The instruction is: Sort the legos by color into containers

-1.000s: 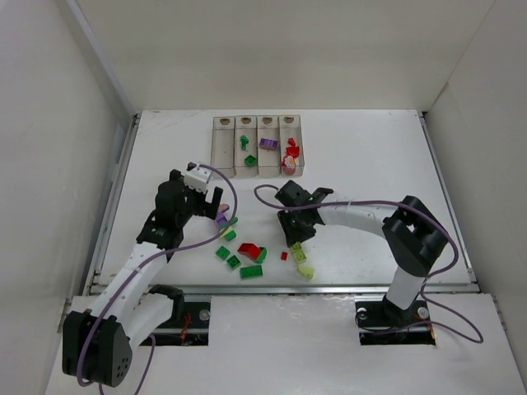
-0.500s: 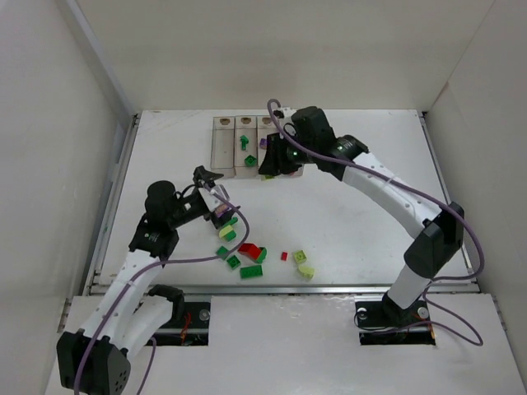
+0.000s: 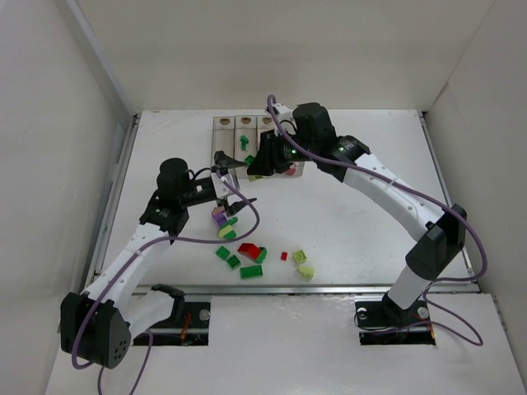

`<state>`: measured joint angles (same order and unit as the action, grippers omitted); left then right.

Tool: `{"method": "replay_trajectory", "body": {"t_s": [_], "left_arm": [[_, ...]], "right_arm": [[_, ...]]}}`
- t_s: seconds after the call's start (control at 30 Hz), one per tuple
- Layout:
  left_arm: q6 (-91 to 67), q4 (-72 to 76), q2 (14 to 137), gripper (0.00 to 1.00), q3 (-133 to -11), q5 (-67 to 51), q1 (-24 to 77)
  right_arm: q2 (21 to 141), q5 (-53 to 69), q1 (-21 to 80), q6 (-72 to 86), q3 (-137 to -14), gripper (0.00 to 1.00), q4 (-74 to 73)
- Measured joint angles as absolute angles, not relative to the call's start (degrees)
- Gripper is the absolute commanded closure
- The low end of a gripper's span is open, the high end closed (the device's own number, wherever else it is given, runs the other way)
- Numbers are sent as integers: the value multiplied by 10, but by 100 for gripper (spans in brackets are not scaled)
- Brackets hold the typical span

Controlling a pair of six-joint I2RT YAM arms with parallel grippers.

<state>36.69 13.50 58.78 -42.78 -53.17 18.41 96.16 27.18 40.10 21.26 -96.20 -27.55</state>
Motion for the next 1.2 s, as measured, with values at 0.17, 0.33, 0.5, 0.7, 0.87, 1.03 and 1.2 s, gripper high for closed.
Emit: {"method": "replay_trajectory", "body": {"t_s": [0.17, 0.33, 0.5, 0.7, 0.87, 1.03, 1.2], "left_arm": [[352, 158, 595, 19, -432, -533, 193], [339, 178, 596, 47, -433, -529, 202], [335, 185, 602, 70, -433, -524, 207], [336, 187, 605, 100, -434, -516, 209], [328, 187, 608, 100, -435, -503, 211], [269, 186, 625, 100, -437, -422, 211], [177, 178, 699, 100, -452, -308, 173]], "right_arm": [[961, 277, 401, 218, -958, 100, -262], [960, 285, 402, 220, -948, 100, -261], [960, 287, 402, 221, -945, 100, -260], [960, 288, 402, 223, -944, 92, -261], [960, 289, 402, 227, -944, 0, -261], [960, 263, 389, 240, -944, 0, -260], [949, 183, 316, 280, -909, 0, -248]]}}
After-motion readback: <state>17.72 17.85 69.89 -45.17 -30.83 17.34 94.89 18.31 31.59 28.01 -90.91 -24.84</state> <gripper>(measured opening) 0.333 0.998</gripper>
